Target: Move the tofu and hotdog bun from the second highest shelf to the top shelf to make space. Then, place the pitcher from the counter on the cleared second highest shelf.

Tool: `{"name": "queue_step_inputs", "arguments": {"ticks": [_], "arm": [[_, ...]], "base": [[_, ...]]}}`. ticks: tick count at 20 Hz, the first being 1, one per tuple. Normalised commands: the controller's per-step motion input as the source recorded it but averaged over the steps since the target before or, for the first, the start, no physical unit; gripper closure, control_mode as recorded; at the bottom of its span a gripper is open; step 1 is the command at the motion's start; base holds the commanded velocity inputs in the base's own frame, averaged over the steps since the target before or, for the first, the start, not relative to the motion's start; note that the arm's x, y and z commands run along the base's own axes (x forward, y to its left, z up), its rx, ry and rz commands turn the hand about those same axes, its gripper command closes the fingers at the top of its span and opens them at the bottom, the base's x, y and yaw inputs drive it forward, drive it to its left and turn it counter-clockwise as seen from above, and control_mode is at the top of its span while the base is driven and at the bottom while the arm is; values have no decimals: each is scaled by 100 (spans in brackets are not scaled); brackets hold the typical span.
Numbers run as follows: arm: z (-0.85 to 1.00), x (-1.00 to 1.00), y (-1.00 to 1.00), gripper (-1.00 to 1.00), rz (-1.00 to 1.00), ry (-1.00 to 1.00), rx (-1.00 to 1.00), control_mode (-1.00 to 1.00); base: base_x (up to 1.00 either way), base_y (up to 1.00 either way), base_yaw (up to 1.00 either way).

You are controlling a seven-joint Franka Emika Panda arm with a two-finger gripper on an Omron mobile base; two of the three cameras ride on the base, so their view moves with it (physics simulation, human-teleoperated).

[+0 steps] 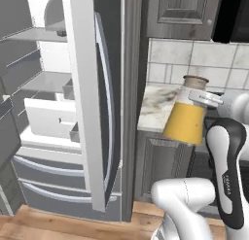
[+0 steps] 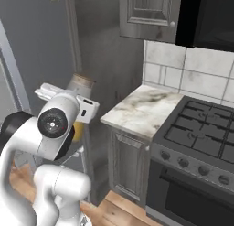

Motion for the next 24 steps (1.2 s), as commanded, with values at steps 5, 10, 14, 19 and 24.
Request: {"name": "queue_step_inputs", "arguments": {"ticks": [5, 10, 14, 19, 24], "arm": [[0, 0, 0, 100, 0, 0, 0, 100], [0, 0, 0, 100, 0, 0, 0, 100], [0, 0, 0, 100, 0, 0, 0, 100], [0, 0, 0, 100, 0, 0, 0, 100], [0, 0, 0, 100, 0, 0, 0, 100]], "base": [[-100, 1, 20], [-72, 39, 28], [-3, 84, 25], [31, 95, 11], [50, 91, -5]]}}
